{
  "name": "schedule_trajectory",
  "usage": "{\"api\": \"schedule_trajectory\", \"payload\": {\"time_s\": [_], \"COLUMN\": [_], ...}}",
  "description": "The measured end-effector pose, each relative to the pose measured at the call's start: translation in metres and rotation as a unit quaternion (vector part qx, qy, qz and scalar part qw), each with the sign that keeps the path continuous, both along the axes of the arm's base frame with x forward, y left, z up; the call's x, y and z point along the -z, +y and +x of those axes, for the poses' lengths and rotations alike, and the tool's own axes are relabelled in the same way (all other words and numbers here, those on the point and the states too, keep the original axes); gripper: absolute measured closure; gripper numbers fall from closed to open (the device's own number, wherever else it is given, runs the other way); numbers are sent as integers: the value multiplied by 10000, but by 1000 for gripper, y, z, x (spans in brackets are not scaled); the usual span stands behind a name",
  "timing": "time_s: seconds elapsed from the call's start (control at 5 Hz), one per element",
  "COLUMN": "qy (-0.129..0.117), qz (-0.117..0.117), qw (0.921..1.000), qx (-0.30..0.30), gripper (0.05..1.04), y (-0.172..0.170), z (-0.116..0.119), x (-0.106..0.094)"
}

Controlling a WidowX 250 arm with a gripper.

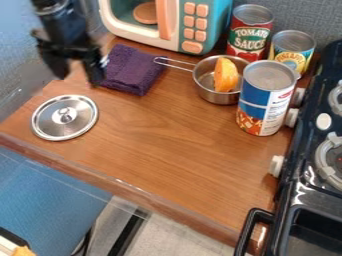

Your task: Move the can to the bottom side of the table

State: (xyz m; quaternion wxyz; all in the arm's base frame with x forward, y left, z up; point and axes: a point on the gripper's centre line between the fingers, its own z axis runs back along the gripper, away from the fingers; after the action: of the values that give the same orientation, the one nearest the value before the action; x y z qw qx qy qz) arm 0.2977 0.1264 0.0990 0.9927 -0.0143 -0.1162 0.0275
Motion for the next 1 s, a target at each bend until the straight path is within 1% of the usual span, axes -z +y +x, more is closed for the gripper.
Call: {"api": "schedule_trajectory", "payload": {"time_s": [0.2,0.4,0.6,0.8,1.0], "qy": [-82,22,17,-84,-239], "qz": [-479,-449,-367,-241,-176], "qw": [9988,9990,9992,9993,9992], "qx": [-3,0,134,261,271], "gripper": [83,83,83,83,83], "y": [-43,-81,-122,-155,-173], "z": [39,79,116,139,154], "x": [-5,-6,-2,2,0]}}
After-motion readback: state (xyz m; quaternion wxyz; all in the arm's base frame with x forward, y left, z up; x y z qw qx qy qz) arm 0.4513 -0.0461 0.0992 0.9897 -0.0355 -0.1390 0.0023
